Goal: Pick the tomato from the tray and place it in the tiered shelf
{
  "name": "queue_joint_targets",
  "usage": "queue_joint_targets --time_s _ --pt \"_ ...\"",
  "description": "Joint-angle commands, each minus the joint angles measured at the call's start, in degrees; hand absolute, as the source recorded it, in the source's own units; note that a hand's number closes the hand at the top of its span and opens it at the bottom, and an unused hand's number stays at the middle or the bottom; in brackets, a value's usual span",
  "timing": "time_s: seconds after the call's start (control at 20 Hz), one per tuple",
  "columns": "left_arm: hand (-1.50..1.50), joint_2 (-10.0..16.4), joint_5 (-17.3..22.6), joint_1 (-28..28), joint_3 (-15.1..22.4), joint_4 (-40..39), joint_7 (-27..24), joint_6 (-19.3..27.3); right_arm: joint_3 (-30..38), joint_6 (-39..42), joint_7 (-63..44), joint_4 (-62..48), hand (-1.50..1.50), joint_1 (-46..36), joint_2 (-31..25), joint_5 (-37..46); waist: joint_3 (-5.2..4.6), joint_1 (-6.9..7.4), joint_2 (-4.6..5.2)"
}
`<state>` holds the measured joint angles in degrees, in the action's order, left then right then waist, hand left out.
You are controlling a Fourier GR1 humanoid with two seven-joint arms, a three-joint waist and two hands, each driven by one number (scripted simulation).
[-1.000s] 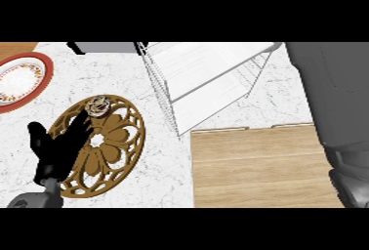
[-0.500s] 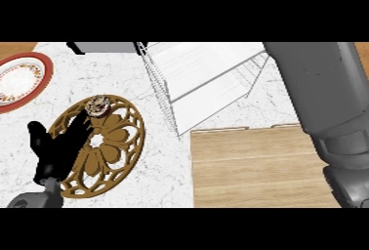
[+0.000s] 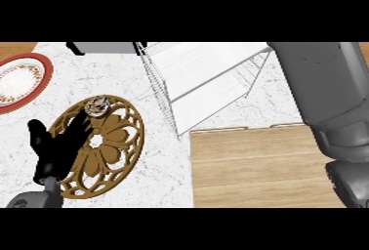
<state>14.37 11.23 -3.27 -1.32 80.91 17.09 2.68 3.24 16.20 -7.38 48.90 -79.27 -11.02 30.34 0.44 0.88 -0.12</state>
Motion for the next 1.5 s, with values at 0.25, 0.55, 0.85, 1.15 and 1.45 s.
queue_joint_targets --time_s 0.25,0.55,0.85,1.15,1.45 --pt "0.0 -0.15 0.05 0.98 -0.06 -2.23 -0.13 -1.81 10.72 -4.76 -5.59 -4.29 -1.5 -3.71 2.0 -8.28 -0.48 -0.06 0.3" --pt "0.0 -1.11 -0.76 1.0 0.18 -2.18 0.4 -0.69 17.68 -6.13 -7.96 -4.33 -1.5 -3.41 3.58 -16.38 -0.45 -0.43 0.13" --pt "0.0 -1.57 -0.63 1.09 -0.23 -2.65 -0.29 -1.04 23.39 -11.82 -9.54 -6.79 -1.5 -7.54 -3.09 -18.67 -0.48 -0.14 0.38" --pt "0.0 -2.14 -0.9 -0.98 -0.67 -3.92 -0.02 -0.48 24.72 -17.09 -9.1 -11.92 -1.5 -7.67 -9.9 -16.12 -0.51 -0.01 0.74" --pt "0.0 -3.58 -2.63 0.99 1.66 -0.14 0.46 0.54 31.47 -14.34 -7.68 -16.9 -1.5 -5.21 -20.11 -20.77 -0.41 0.52 0.85"
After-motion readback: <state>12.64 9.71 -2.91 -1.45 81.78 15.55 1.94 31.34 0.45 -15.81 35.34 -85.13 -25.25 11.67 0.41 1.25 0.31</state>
